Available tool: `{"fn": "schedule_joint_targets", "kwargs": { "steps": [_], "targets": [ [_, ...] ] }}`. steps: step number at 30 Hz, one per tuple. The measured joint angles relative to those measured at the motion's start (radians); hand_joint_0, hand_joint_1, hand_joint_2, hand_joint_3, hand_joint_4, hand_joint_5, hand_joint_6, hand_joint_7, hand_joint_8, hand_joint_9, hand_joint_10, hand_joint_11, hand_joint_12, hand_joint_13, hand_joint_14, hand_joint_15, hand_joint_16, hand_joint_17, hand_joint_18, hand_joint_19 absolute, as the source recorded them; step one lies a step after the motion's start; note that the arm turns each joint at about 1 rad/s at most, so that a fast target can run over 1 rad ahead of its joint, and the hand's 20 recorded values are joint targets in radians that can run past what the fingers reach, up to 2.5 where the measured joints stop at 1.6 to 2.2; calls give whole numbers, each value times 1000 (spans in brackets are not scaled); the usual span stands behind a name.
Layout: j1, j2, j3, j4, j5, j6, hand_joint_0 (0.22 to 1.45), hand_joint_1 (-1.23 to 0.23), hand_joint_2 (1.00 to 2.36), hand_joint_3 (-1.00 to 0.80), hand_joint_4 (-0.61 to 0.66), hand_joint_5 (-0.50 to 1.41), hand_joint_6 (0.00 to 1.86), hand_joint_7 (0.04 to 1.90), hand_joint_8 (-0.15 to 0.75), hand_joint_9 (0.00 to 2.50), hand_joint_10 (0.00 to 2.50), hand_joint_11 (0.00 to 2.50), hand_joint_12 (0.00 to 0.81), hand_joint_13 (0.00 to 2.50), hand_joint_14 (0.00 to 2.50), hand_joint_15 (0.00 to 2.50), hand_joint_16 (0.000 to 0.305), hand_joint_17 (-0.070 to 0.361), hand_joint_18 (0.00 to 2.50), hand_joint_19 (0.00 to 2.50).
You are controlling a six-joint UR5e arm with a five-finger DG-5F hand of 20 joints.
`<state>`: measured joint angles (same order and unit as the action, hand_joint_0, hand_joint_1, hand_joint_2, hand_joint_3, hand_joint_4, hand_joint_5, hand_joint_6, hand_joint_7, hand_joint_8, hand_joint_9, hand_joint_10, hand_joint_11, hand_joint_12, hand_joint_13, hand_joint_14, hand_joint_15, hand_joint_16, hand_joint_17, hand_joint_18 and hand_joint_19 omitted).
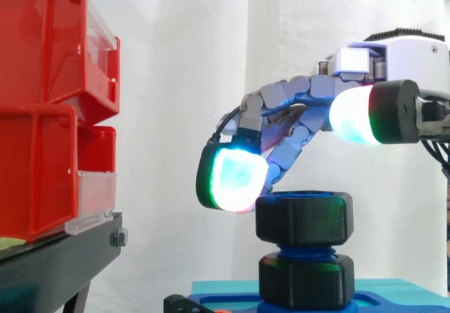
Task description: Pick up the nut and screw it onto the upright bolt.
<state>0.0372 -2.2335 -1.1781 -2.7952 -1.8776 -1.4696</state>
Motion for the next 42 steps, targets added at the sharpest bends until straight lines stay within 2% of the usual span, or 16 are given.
{"fn": "schedule_joint_targets", "kwargs": {
  "steps": [15,22,27,33,38,40,41,42],
  "targets": [
    [-4,0,0,-10,-3,0,548,-192,1000,-500,171,58,500,1410,259,1019,0,0,234,651,0,0,25,55,331,7],
    [-15,0,0,-10,-7,-1,550,-209,1000,-500,156,64,542,1350,256,1136,0,0,208,744,0,0,21,47,437,35],
    [-26,0,0,-11,-18,-2,553,-260,1000,-500,136,88,547,1369,209,1314,0,0,131,878,0,0,7,16,580,0],
    [-36,0,0,-12,-24,-2,554,-275,1000,-500,135,97,551,1374,191,1440,0,0,95,977,0,0,1,3,667,0],
    [-44,0,0,-10,-31,-3,554,-273,1000,-500,123,95,552,1388,194,1502,2,0,97,996,0,0,1,2,678,0],
    [-47,0,0,-8,-35,-2,551,-245,1000,-500,127,89,515,1437,221,1484,0,29,121,947,0,0,3,8,601,0],
    [-48,0,1,-7,-36,-2,551,-233,1000,-500,151,78,501,1425,229,1434,0,27,131,918,0,0,4,9,557,0],
    [-50,0,2,-7,-38,-1,550,-219,1000,-500,188,51,503,1319,239,1372,1,26,154,867,0,0,7,15,505,0]
  ]
}}
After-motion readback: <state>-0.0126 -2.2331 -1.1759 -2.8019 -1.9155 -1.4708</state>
